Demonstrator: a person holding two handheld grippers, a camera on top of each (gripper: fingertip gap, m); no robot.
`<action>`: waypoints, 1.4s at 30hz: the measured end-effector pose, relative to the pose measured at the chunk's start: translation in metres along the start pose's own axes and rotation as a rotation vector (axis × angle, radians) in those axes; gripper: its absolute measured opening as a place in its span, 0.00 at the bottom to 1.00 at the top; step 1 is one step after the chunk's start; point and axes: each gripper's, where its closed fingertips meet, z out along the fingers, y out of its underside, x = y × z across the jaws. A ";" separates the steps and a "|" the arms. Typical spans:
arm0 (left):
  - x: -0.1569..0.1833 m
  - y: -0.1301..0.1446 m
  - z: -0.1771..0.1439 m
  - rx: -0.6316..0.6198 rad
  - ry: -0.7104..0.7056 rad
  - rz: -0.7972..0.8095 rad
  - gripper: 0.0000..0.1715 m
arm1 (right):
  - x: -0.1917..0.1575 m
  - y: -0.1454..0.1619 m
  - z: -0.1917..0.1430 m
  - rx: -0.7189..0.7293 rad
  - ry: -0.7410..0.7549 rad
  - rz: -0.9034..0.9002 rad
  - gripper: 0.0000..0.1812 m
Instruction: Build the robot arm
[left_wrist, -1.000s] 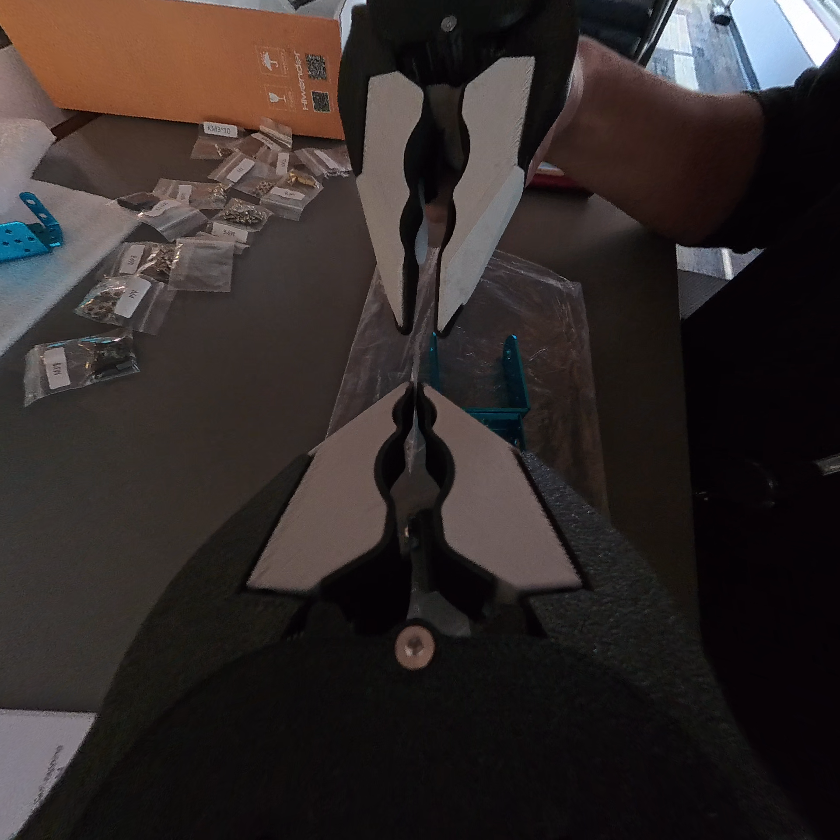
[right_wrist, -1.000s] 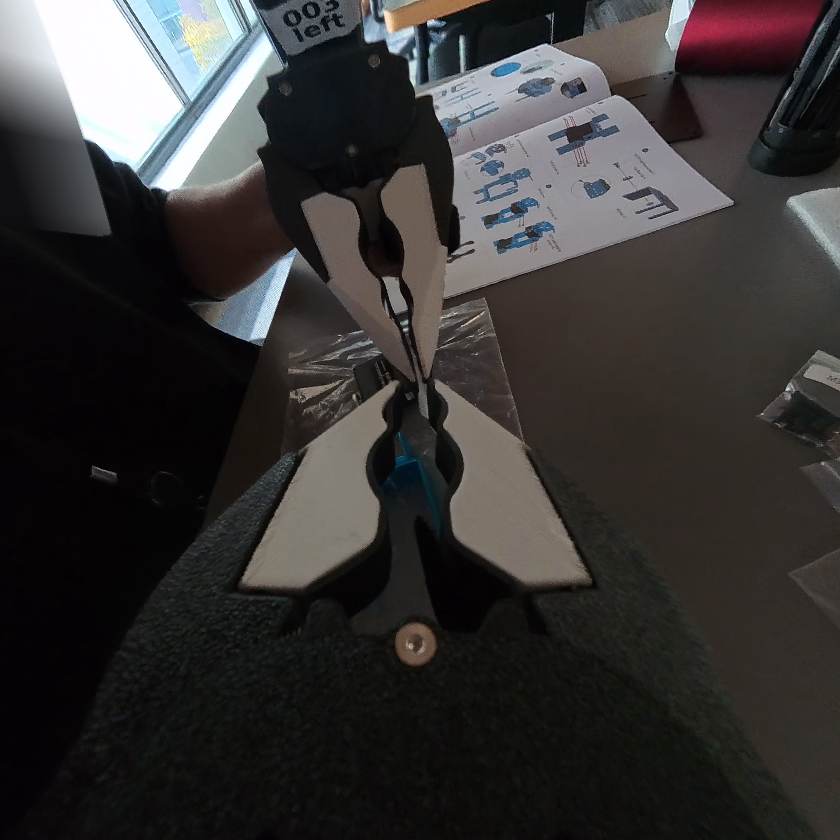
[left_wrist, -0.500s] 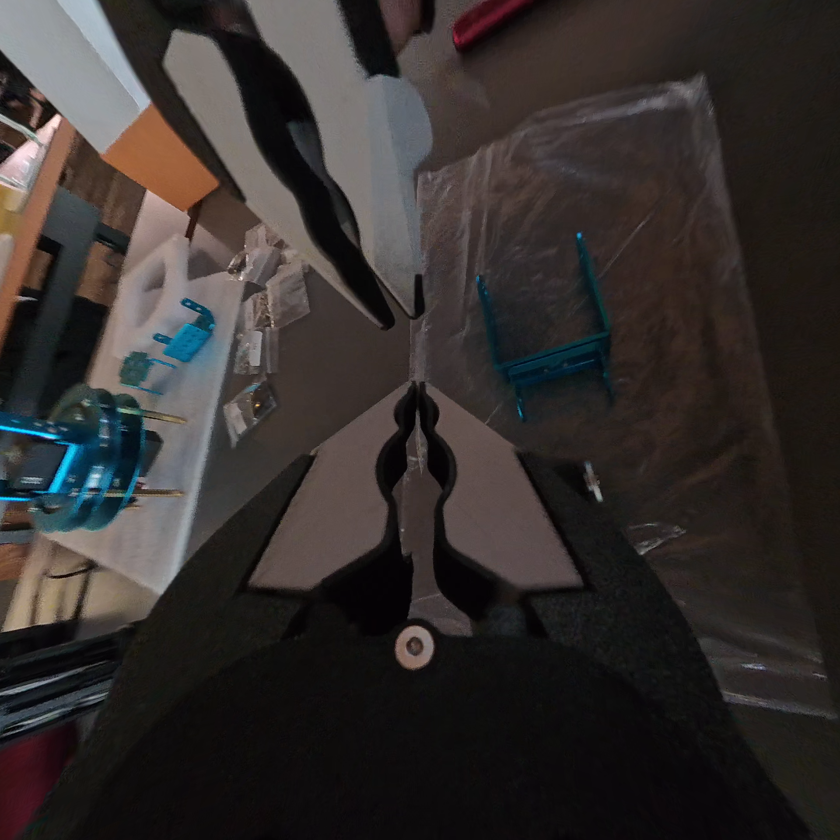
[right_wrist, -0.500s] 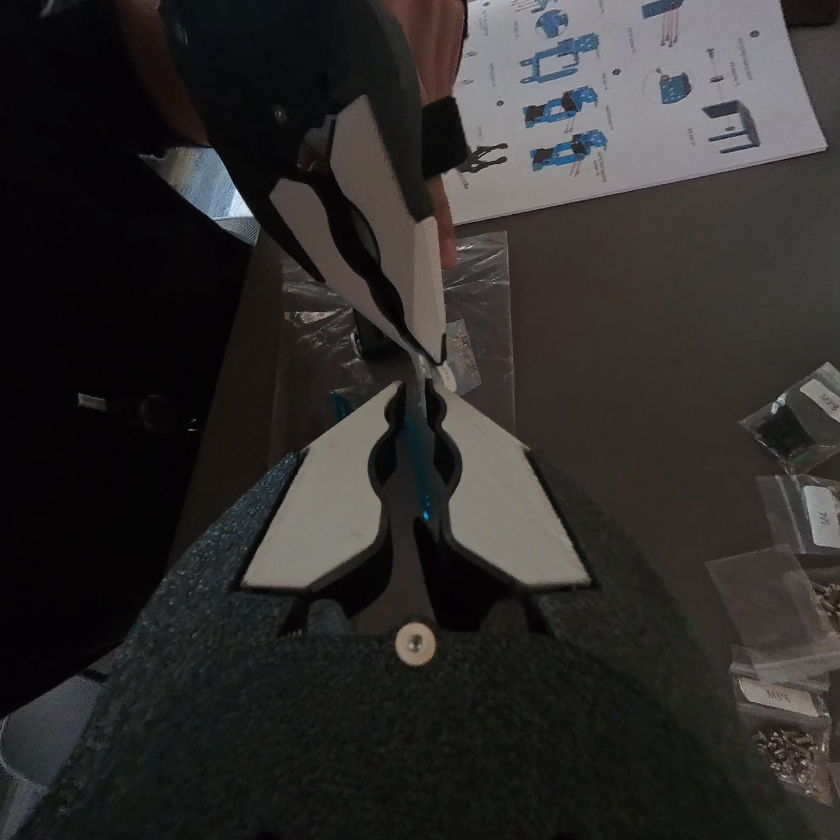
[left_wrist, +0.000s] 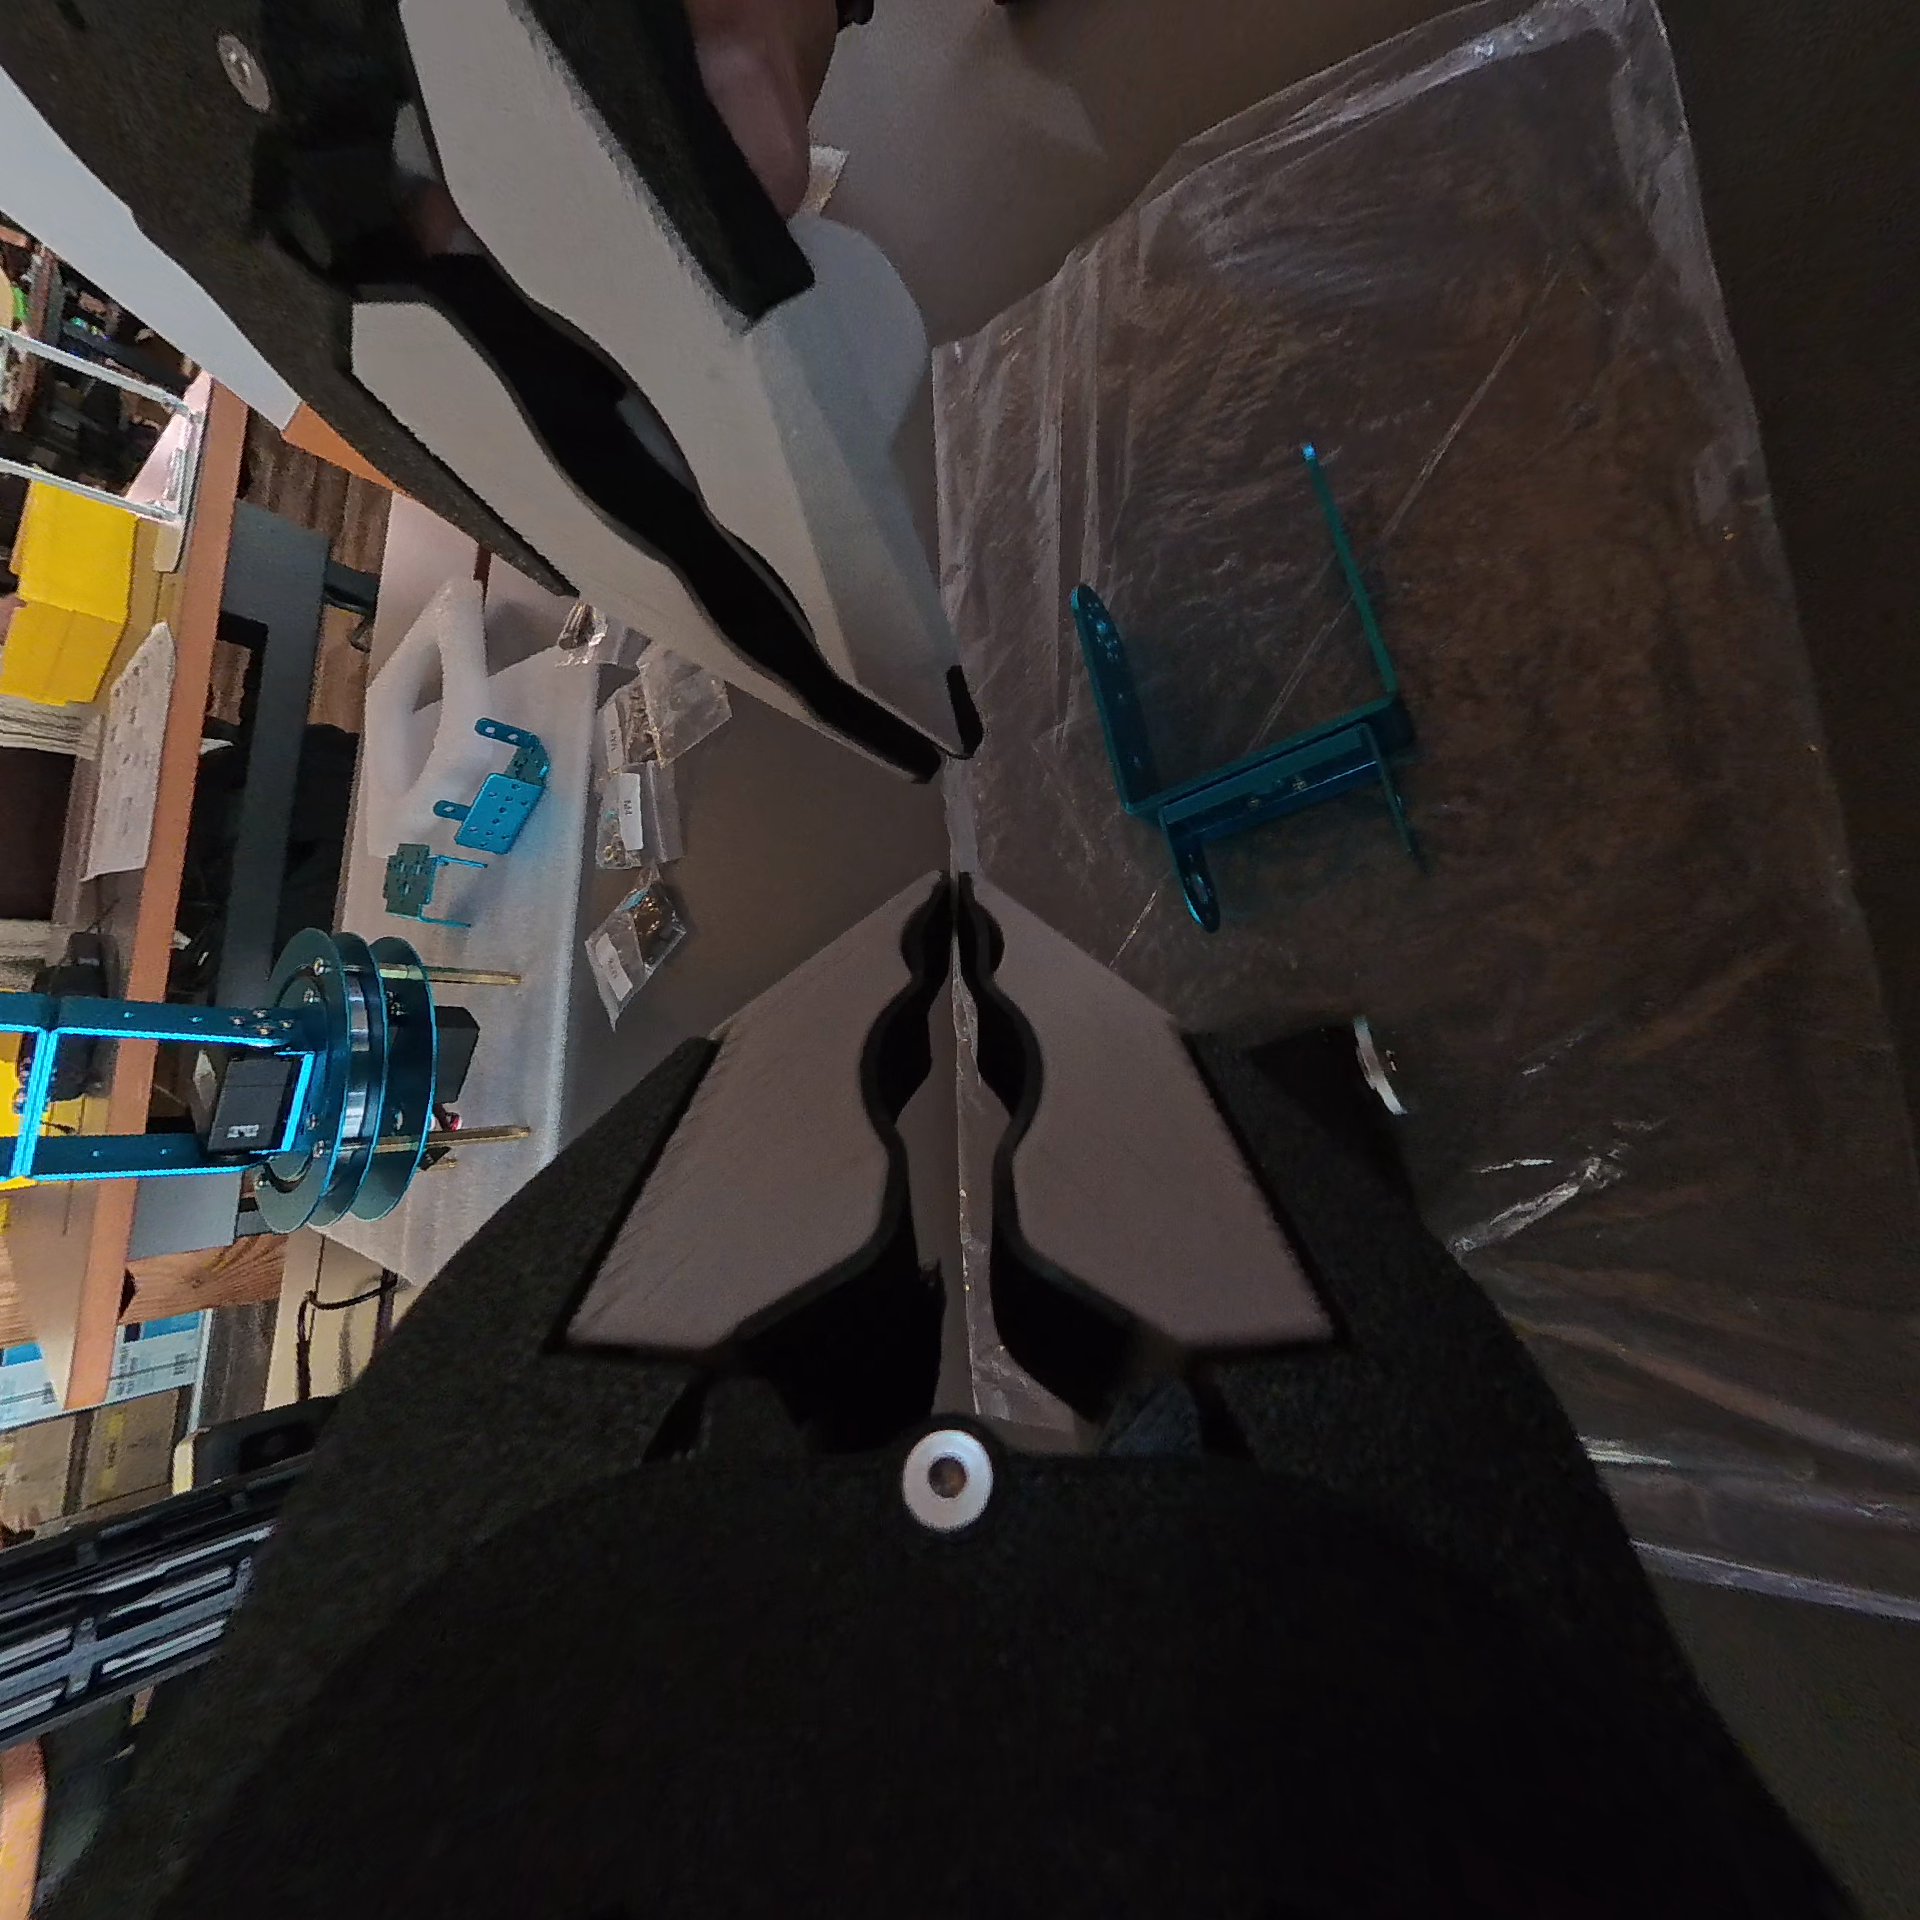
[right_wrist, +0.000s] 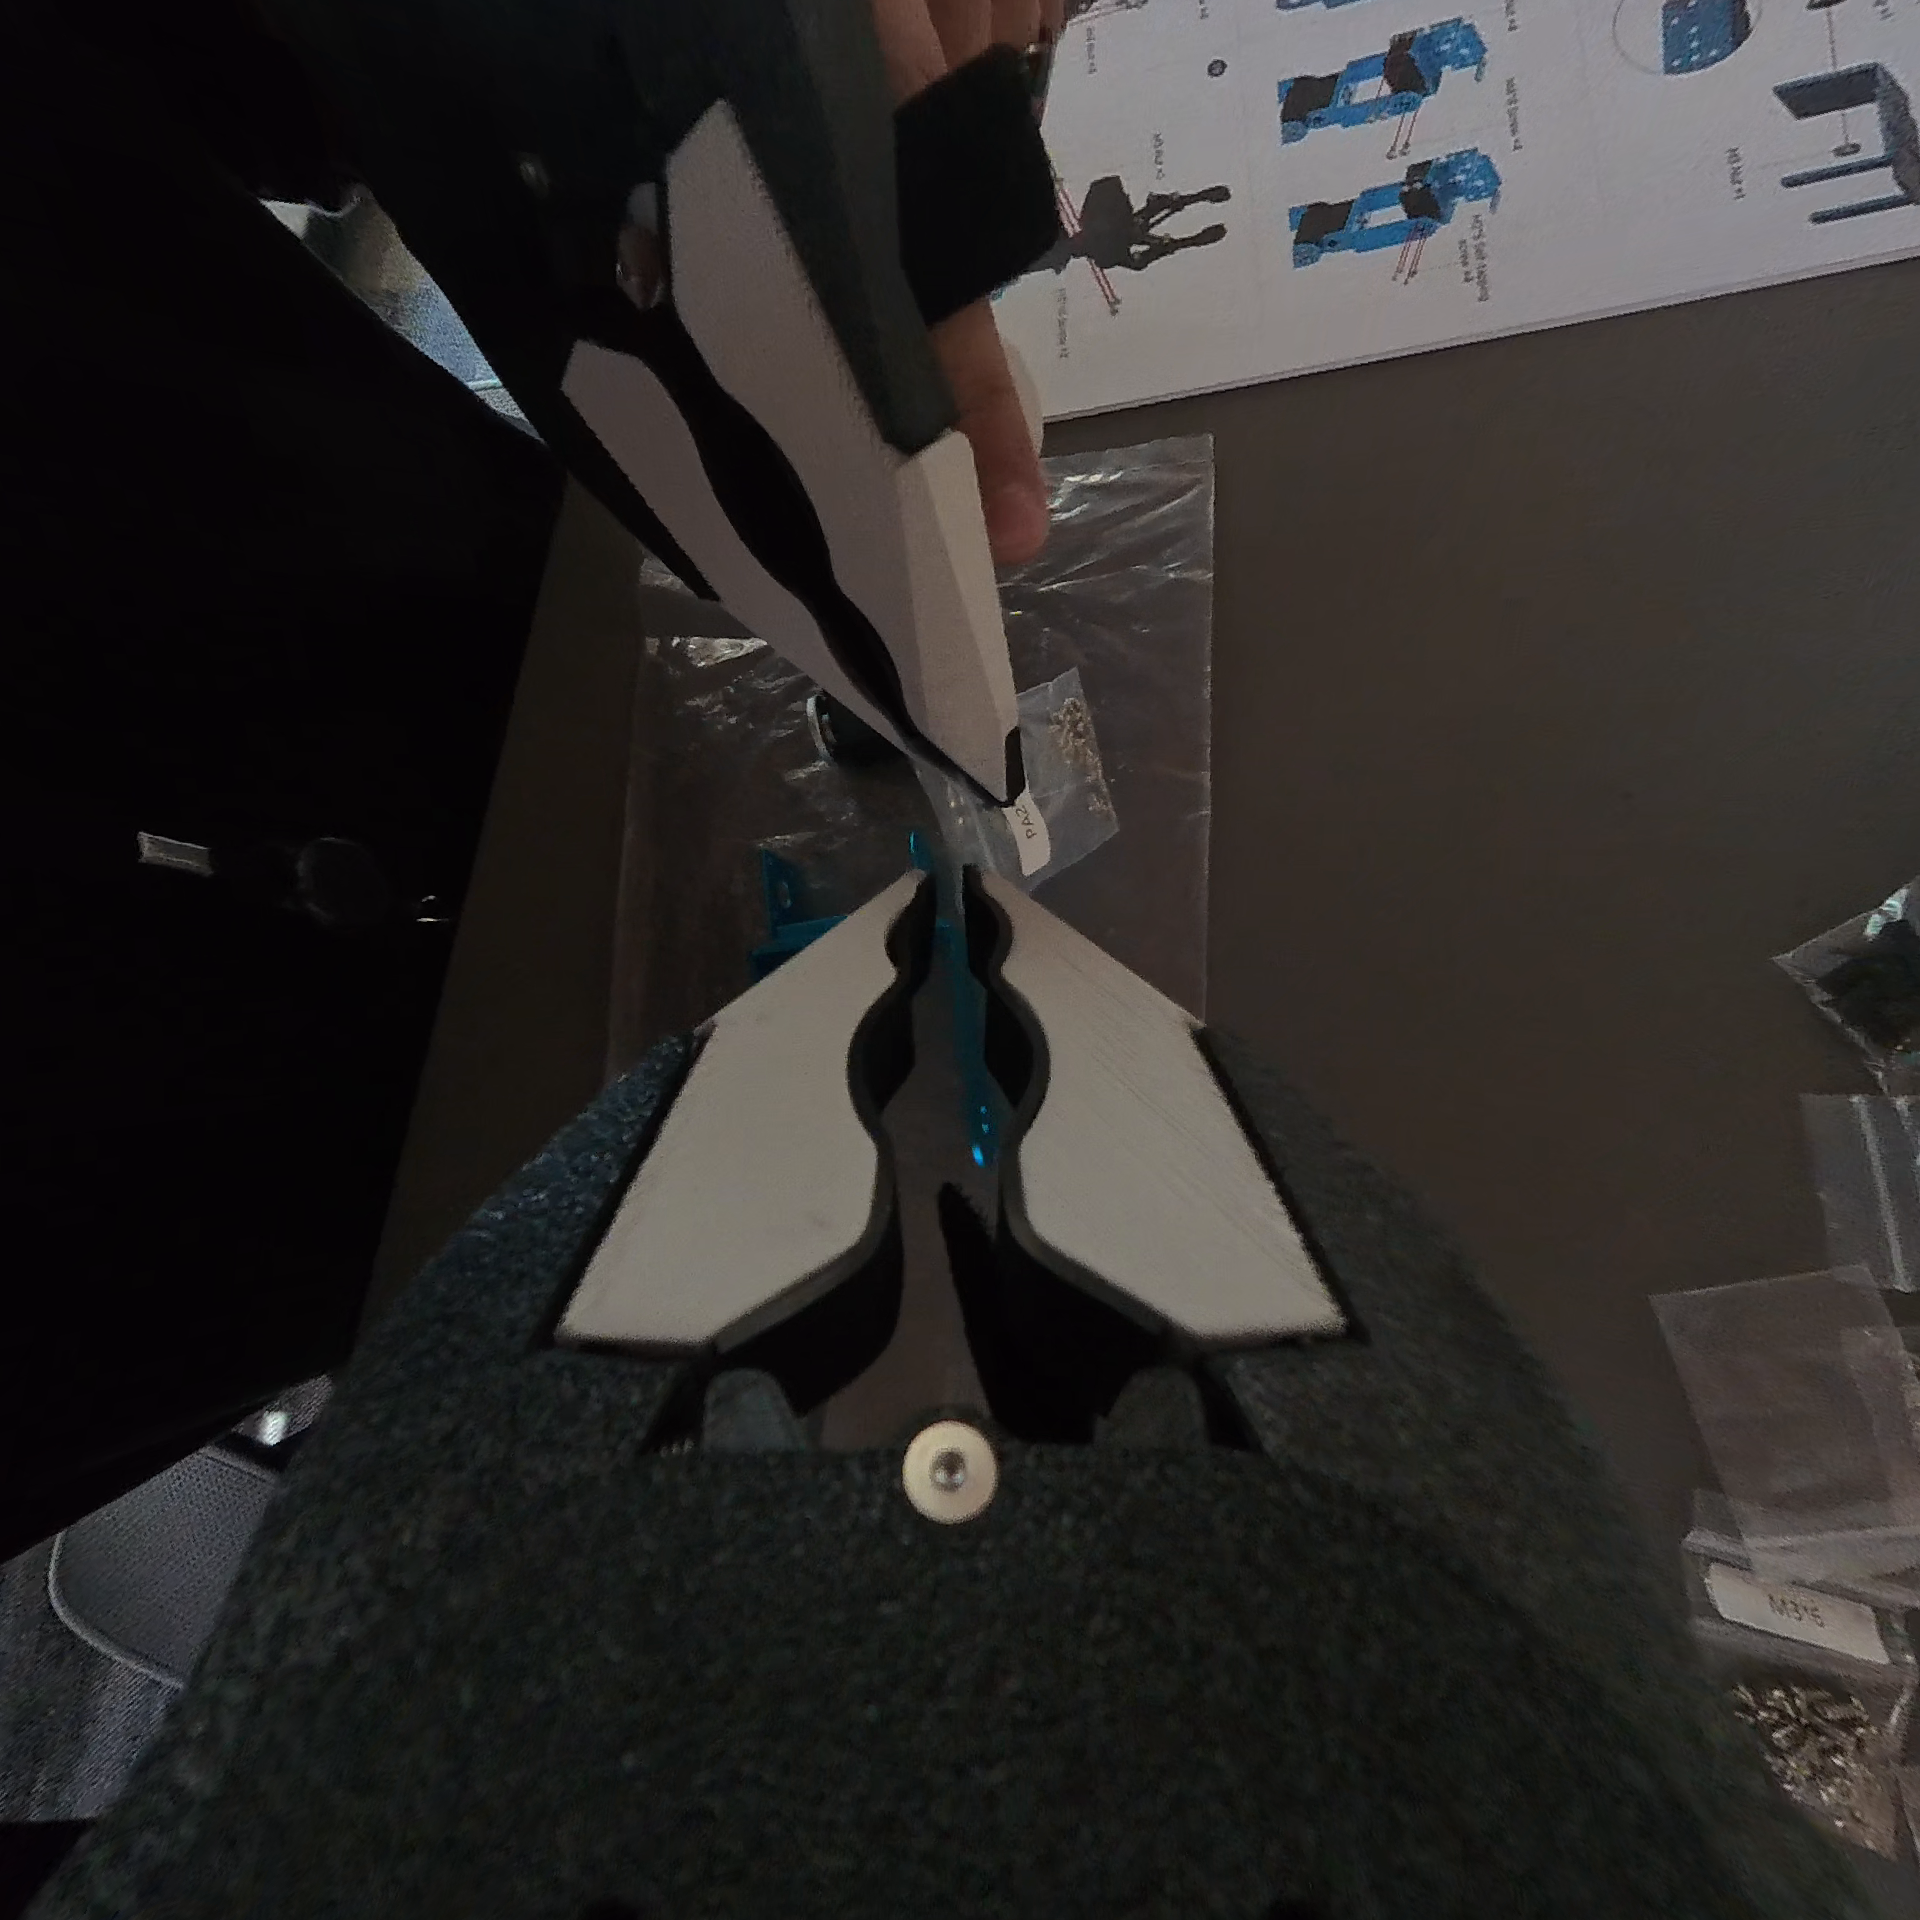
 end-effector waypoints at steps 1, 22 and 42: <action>0.000 0.000 0.000 0.000 -0.002 0.004 0.00 | -0.001 0.000 0.001 0.000 -0.007 0.003 0.03; 0.008 -0.004 0.006 -0.002 -0.004 0.131 0.00 | -0.003 0.010 0.007 -0.021 -0.075 0.013 0.00; 0.011 -0.002 0.007 -0.026 -0.006 0.173 0.00 | -0.005 0.011 0.008 -0.007 -0.124 0.036 0.00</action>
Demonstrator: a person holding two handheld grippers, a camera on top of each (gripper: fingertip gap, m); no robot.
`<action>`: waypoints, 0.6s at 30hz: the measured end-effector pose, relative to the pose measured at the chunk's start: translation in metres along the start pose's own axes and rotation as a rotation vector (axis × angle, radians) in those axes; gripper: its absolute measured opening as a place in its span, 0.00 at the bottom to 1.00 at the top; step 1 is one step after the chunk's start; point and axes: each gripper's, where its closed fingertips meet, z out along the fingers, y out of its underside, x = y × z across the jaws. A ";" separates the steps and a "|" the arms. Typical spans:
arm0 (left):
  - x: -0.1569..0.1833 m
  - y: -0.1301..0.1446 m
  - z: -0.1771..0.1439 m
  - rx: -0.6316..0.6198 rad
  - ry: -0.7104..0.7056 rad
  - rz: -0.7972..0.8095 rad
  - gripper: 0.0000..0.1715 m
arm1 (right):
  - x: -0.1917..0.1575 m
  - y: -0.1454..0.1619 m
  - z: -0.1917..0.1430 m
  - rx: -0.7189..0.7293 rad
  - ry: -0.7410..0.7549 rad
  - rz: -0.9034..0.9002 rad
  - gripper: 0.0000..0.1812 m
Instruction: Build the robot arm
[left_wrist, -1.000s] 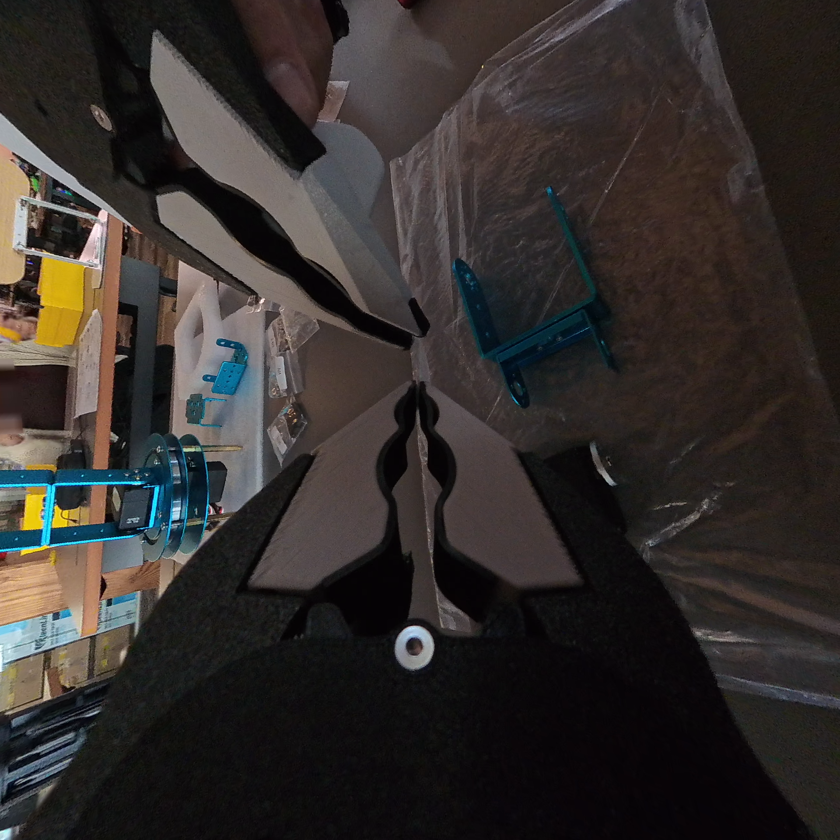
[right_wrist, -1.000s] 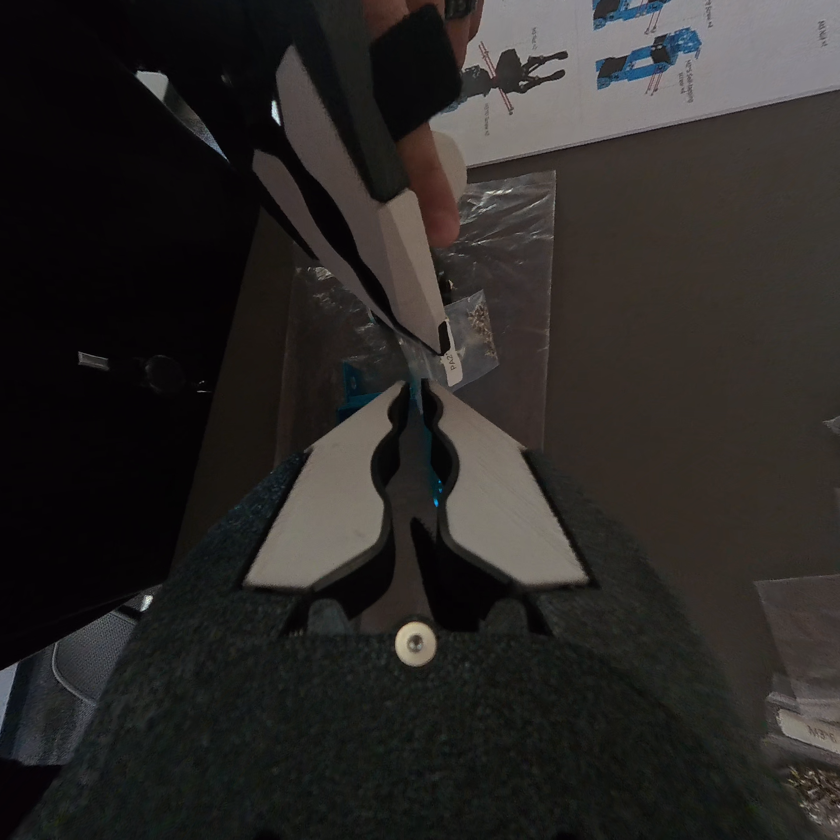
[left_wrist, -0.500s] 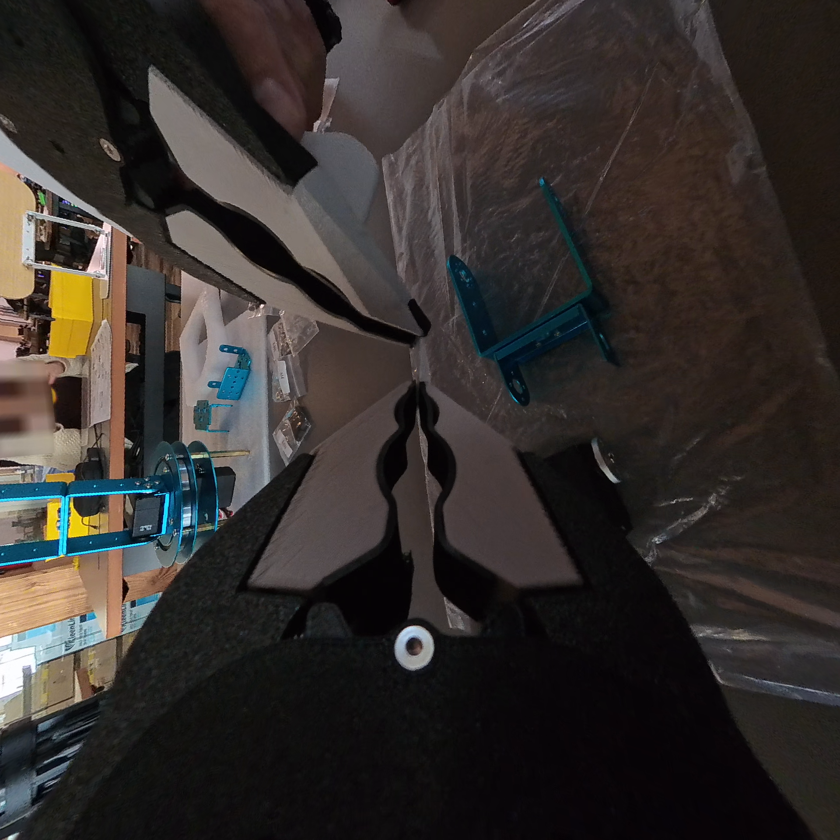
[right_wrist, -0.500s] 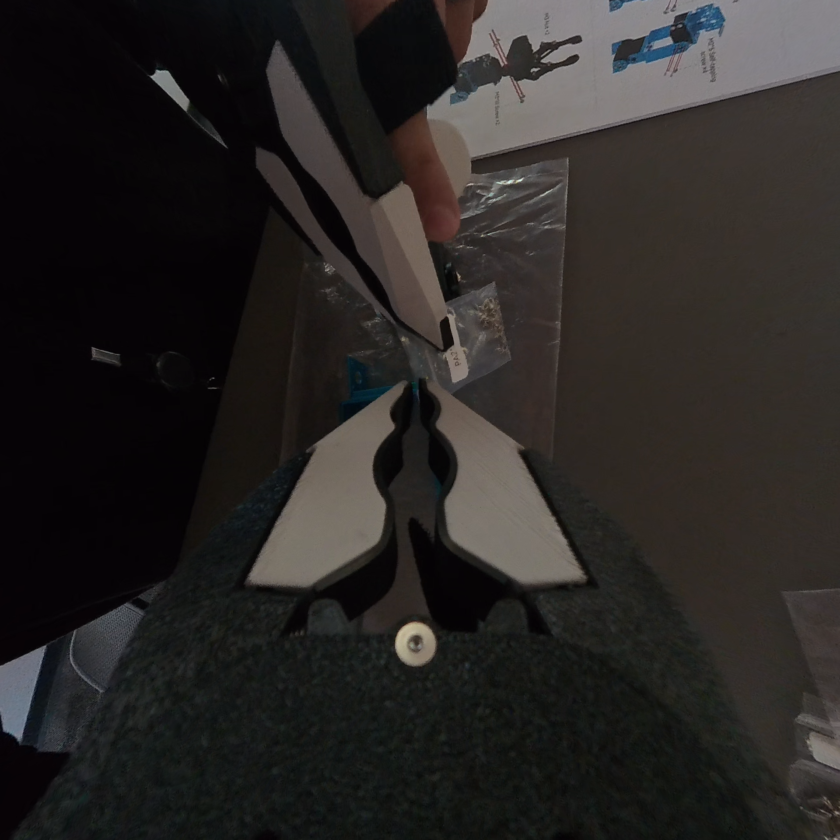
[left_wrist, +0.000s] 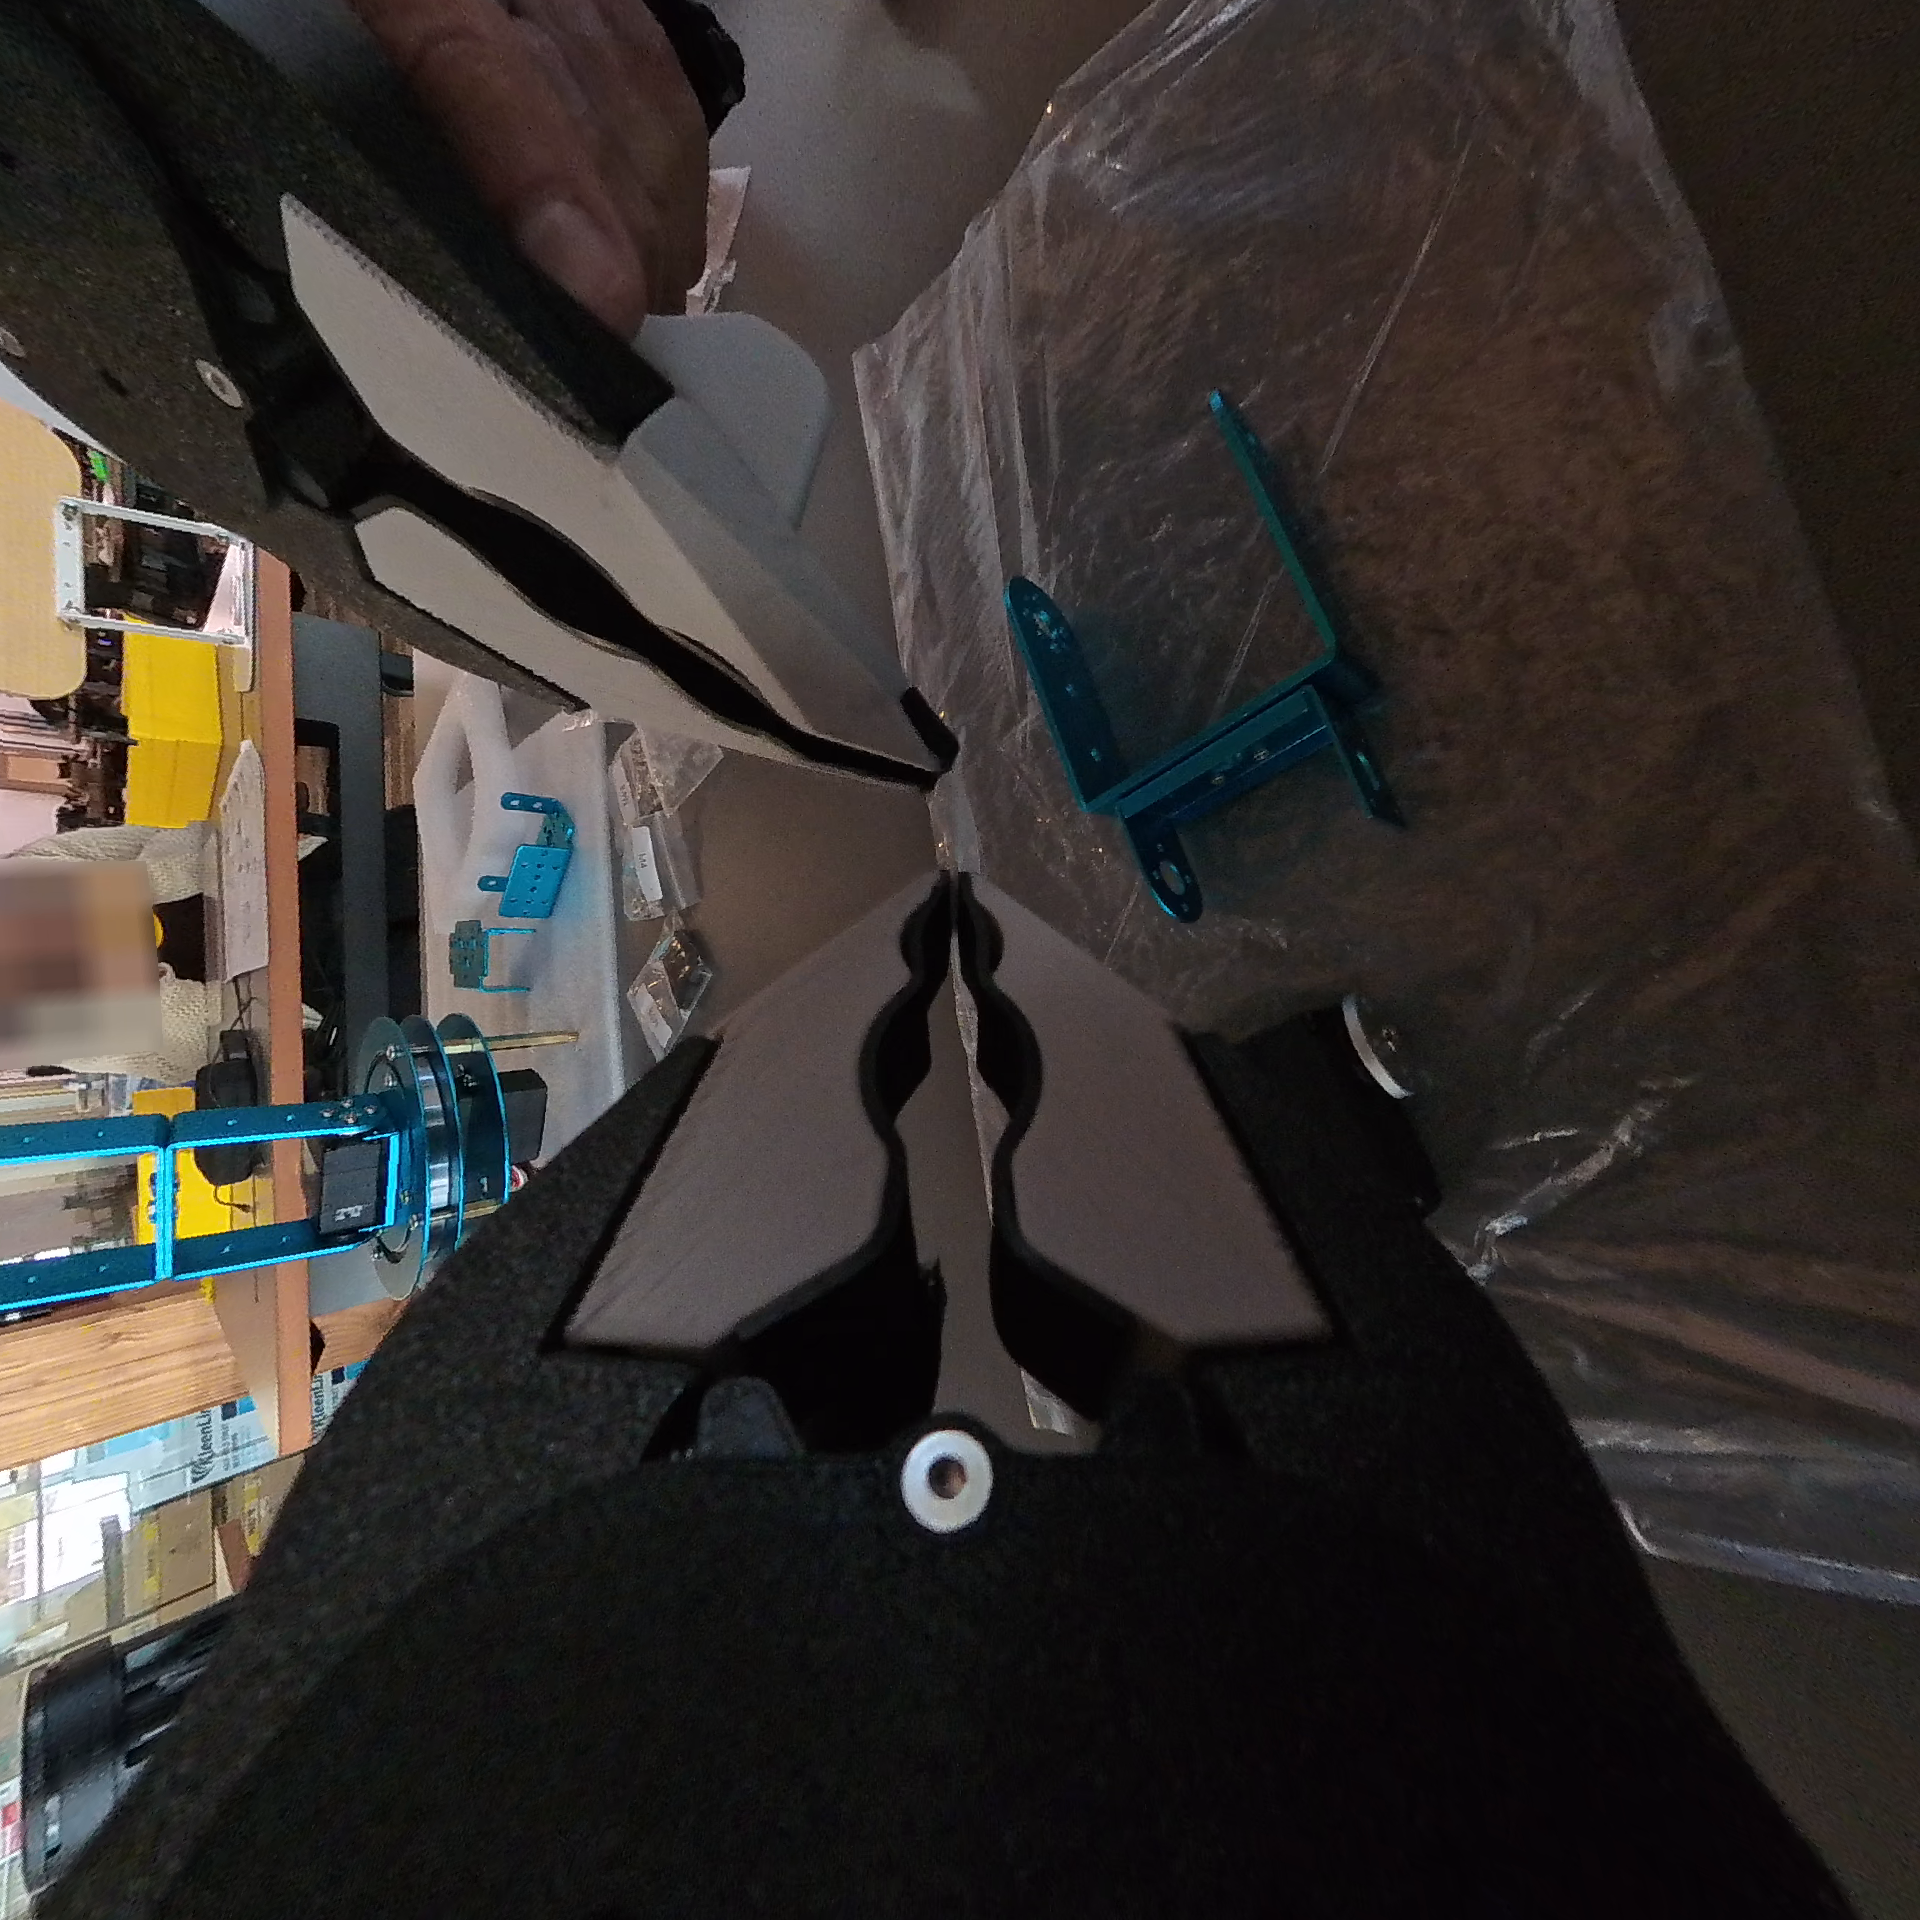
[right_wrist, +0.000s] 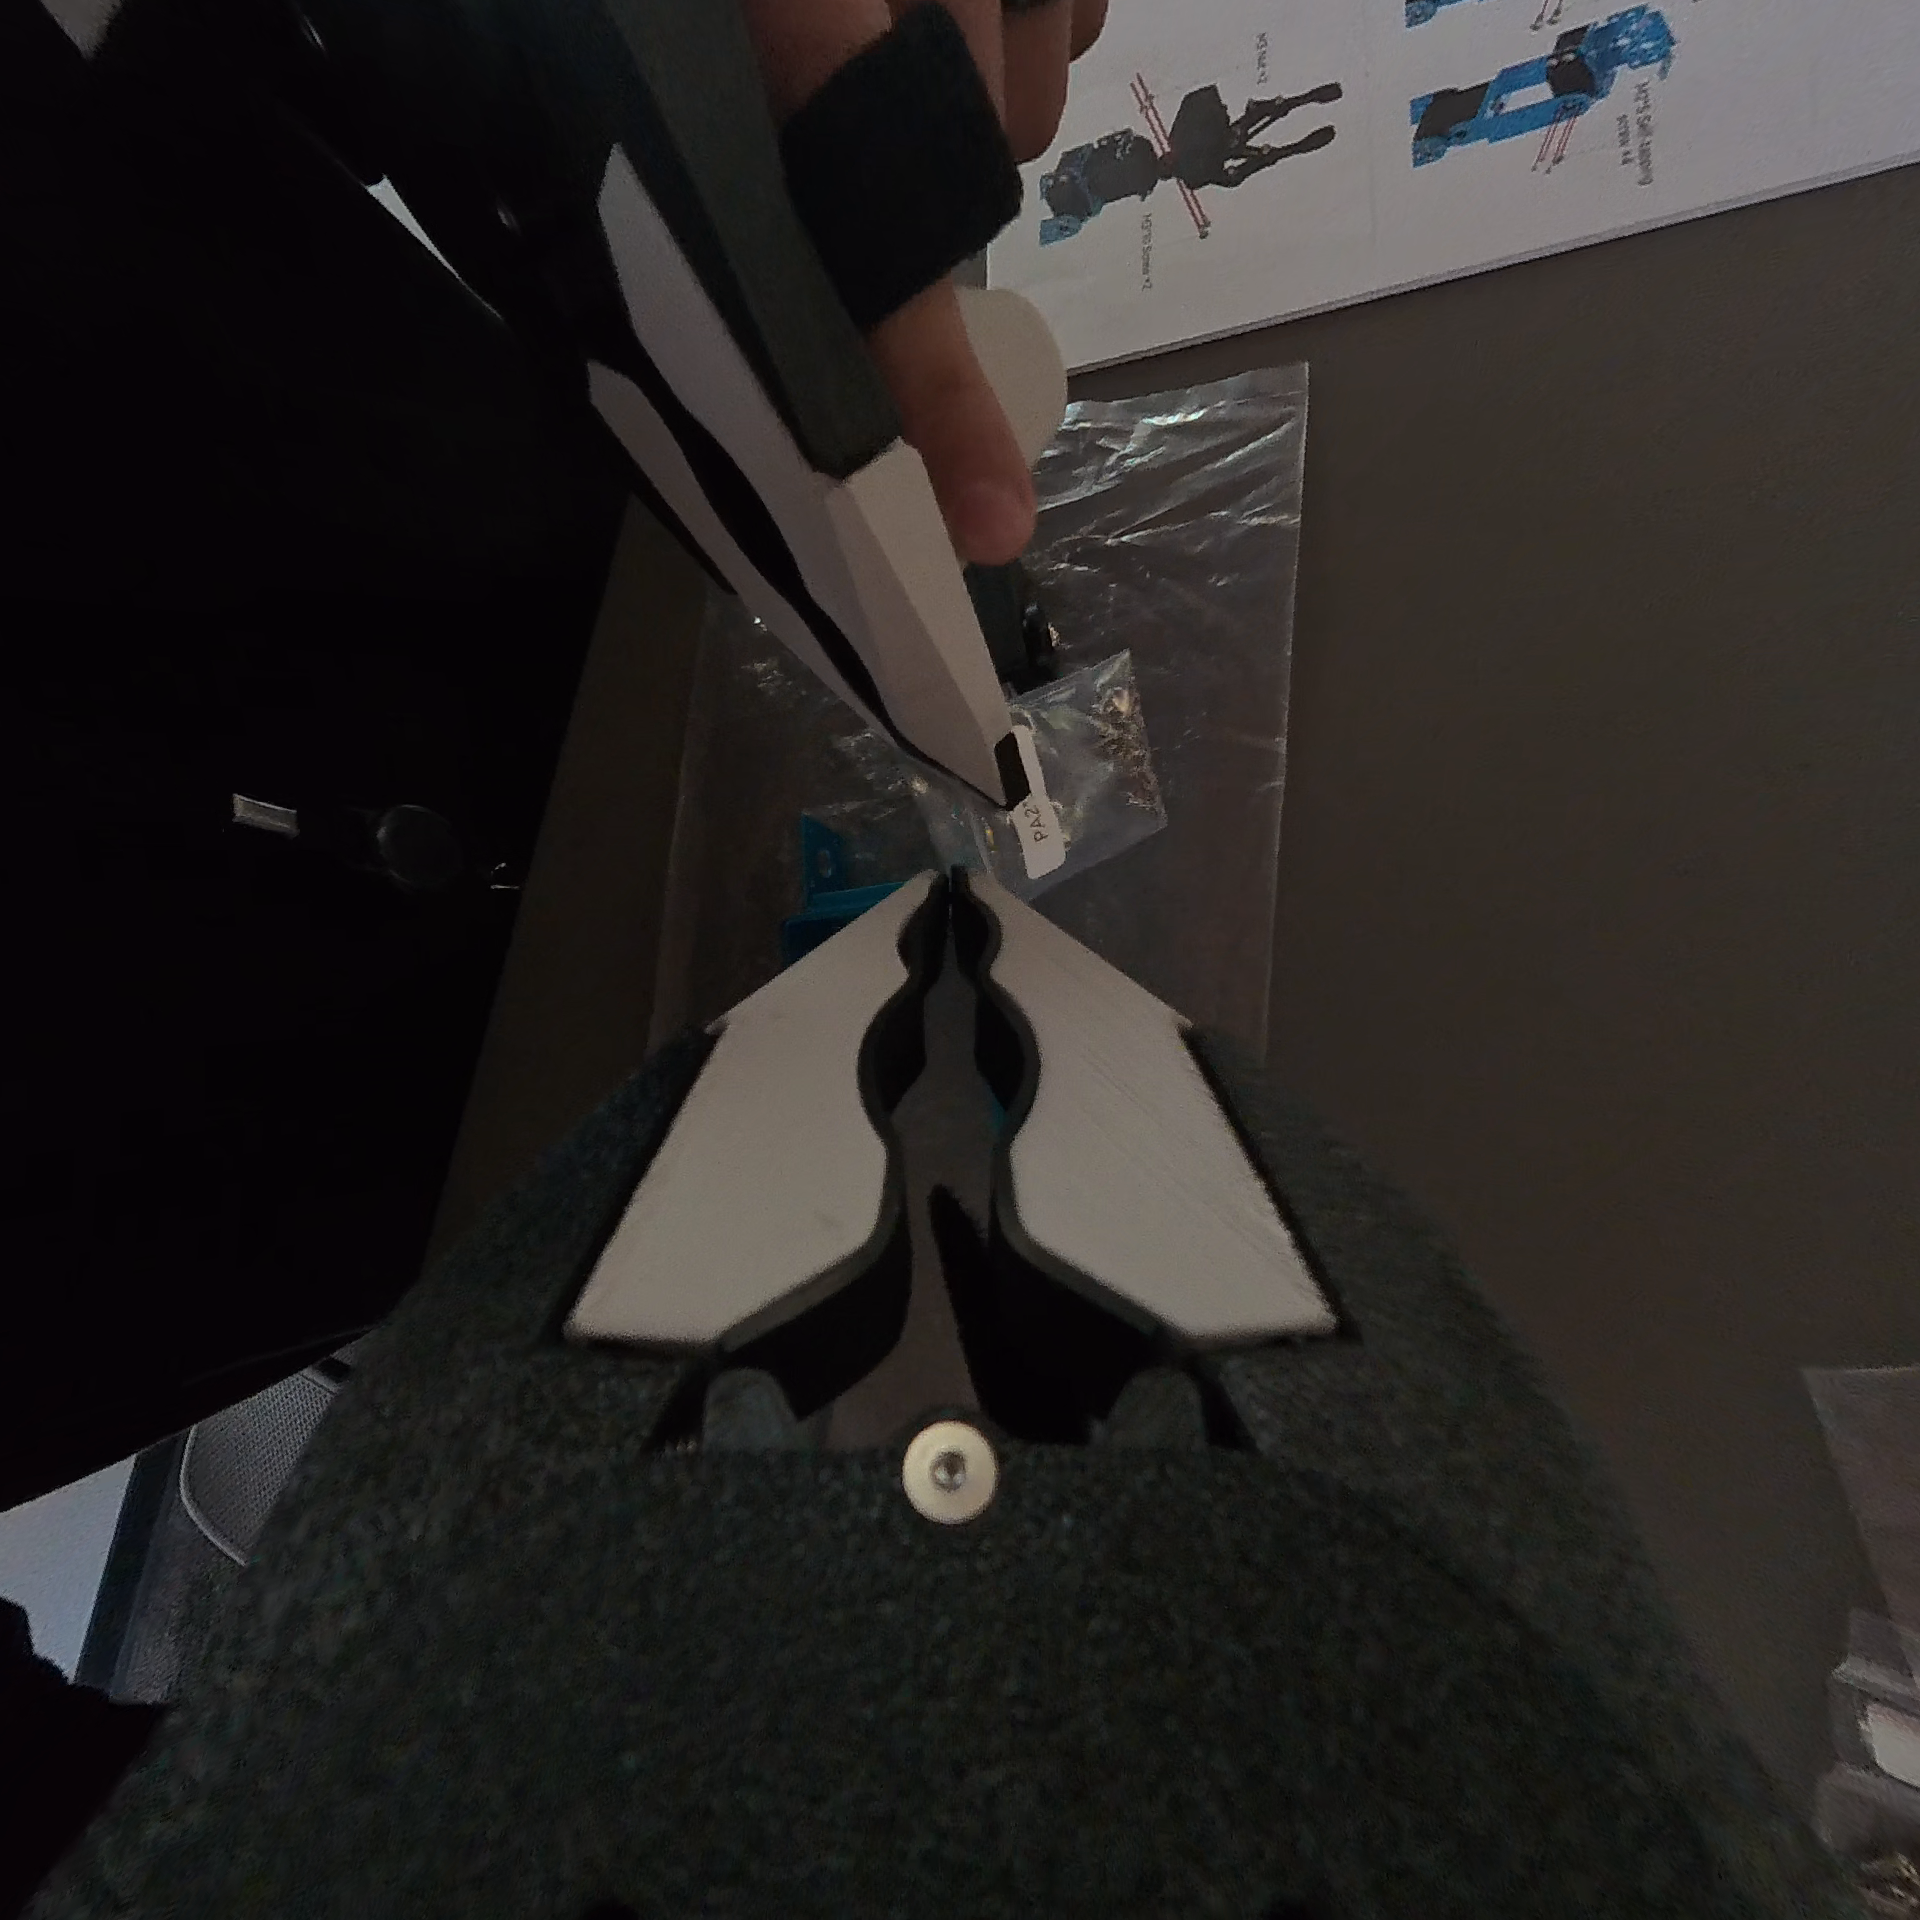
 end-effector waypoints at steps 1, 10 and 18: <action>0.000 0.000 0.000 0.000 0.000 0.001 0.00 | 0.000 0.000 0.000 -0.001 0.000 0.001 0.00; 0.001 0.000 0.000 -0.003 0.004 0.002 0.00 | 0.001 -0.001 0.000 0.000 0.006 0.002 0.01; 0.003 -0.001 0.001 -0.003 0.009 -0.005 0.00 | 0.001 0.001 0.004 -0.015 0.001 -0.003 0.00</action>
